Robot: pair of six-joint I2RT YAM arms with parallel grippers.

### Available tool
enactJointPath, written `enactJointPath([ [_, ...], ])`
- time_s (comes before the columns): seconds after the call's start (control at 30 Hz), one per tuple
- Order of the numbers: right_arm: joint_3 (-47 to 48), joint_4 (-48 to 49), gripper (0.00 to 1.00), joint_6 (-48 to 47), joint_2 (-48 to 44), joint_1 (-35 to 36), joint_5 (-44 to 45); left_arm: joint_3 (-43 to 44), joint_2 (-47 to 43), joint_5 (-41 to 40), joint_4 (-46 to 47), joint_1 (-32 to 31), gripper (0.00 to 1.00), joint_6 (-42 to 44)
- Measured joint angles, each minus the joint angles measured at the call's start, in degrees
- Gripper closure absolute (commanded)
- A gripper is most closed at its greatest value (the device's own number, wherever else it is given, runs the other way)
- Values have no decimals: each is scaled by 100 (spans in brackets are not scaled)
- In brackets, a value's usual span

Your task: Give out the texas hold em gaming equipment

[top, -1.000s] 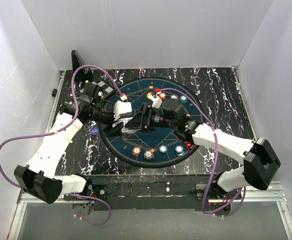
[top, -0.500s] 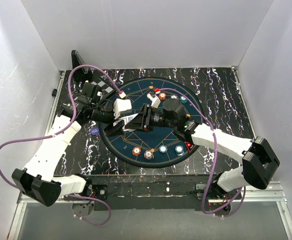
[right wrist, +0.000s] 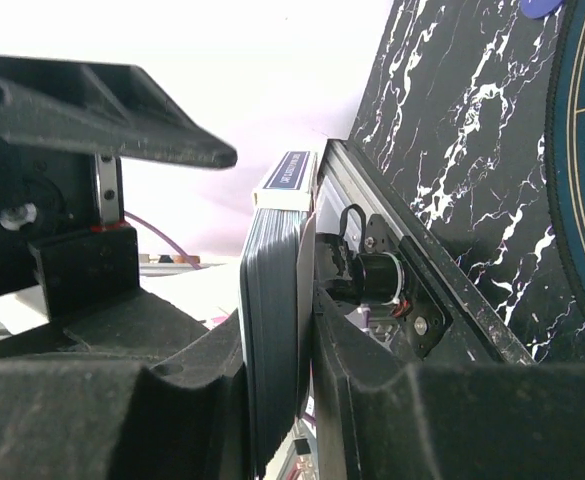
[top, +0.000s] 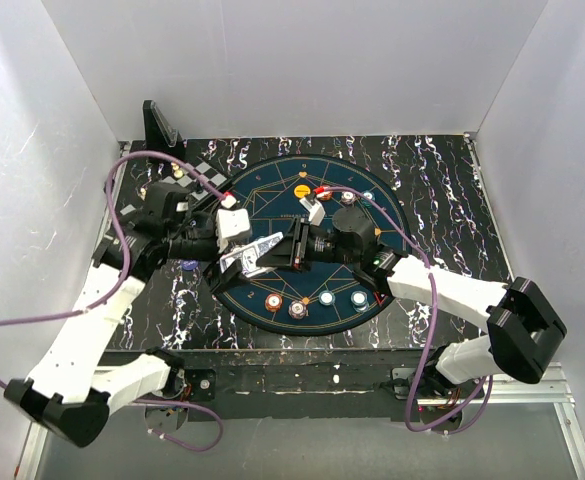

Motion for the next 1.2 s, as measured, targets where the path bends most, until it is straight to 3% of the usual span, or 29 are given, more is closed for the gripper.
enactJointPath([
  [0.37,-9,-4,73,118,0,-13,-31,-1379,-1147,-31,846,2,2,-13],
  [0.63,-7,7,73,138,4,52,-20,-1626,-1217,-544,1672,7,2,-31],
  [1.2,-7,9,74,146,13,79,-70,-1690,-1091,-348,1373,96,2,509],
])
